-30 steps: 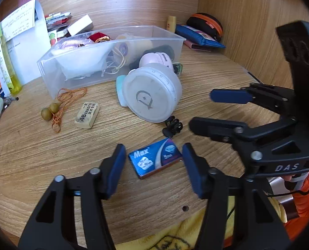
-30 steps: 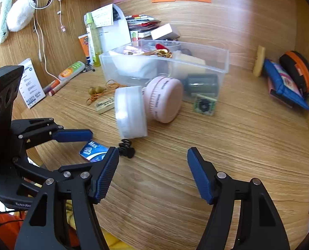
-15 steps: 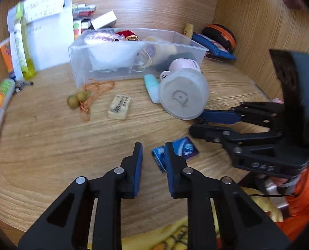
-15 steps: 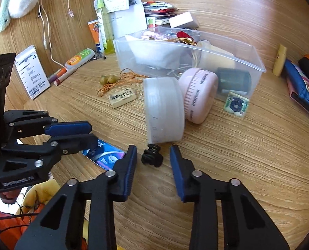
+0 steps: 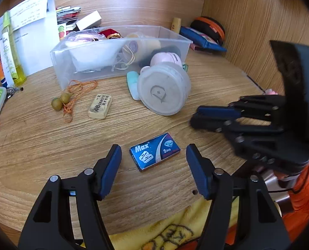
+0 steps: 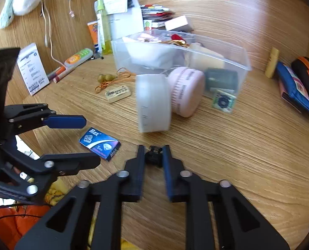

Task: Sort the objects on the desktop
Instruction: 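Close the left gripper on the blue Max card pack and lift it, then carry the card into the clear box and open the left gripper while the right releases the clip there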

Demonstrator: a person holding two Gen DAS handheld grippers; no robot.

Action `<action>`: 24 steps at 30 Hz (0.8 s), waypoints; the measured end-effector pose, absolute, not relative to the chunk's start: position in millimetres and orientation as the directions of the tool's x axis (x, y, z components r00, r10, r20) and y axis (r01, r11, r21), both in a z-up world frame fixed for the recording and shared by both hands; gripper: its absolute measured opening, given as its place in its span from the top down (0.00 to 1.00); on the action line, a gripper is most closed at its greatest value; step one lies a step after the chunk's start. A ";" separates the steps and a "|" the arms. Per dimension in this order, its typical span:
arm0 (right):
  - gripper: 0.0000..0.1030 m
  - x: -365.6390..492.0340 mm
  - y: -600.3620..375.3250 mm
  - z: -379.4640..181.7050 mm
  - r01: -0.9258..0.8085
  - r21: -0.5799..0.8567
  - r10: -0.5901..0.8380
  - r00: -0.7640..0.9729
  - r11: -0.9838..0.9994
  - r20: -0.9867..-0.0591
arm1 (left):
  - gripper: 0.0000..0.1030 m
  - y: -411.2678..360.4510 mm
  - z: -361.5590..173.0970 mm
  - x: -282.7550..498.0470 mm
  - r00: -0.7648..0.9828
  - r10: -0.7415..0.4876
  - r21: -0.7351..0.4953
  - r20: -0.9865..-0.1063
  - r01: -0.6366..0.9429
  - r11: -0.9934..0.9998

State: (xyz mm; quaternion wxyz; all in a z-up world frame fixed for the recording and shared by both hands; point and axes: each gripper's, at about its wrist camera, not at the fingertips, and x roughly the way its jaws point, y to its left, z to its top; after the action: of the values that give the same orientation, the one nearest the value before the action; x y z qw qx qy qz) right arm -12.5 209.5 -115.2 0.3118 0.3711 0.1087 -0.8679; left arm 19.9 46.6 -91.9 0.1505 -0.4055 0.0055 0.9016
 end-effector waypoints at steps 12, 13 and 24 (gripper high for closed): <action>0.87 -11.1 230.3 -103.3 0.599 0.051 -0.468 -0.566 -0.799 -0.679 | 0.49 52.3 -94.5 22.8 -0.672 0.207 -0.032 -0.711 -0.263 -0.964; 0.87 -11.2 230.8 -101.0 0.599 0.050 -0.469 -0.570 -0.799 -0.674 | 0.49 51.3 -92.6 23.0 -0.678 0.204 -0.032 -0.706 -0.257 -0.966; 0.87 -19.2 232.9 -67.8 0.586 0.012 -0.470 -0.638 -0.810 -0.610 | 0.49 28.7 -48.2 17.6 -0.783 0.180 -0.037 -0.596 -0.197 -0.980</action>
State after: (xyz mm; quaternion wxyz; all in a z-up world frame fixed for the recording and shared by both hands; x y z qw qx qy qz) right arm -19.2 232.9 -67.8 0.2936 0.3082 0.0941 -0.9000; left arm 17.6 28.7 -48.2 0.0997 -0.3143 0.0134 0.9440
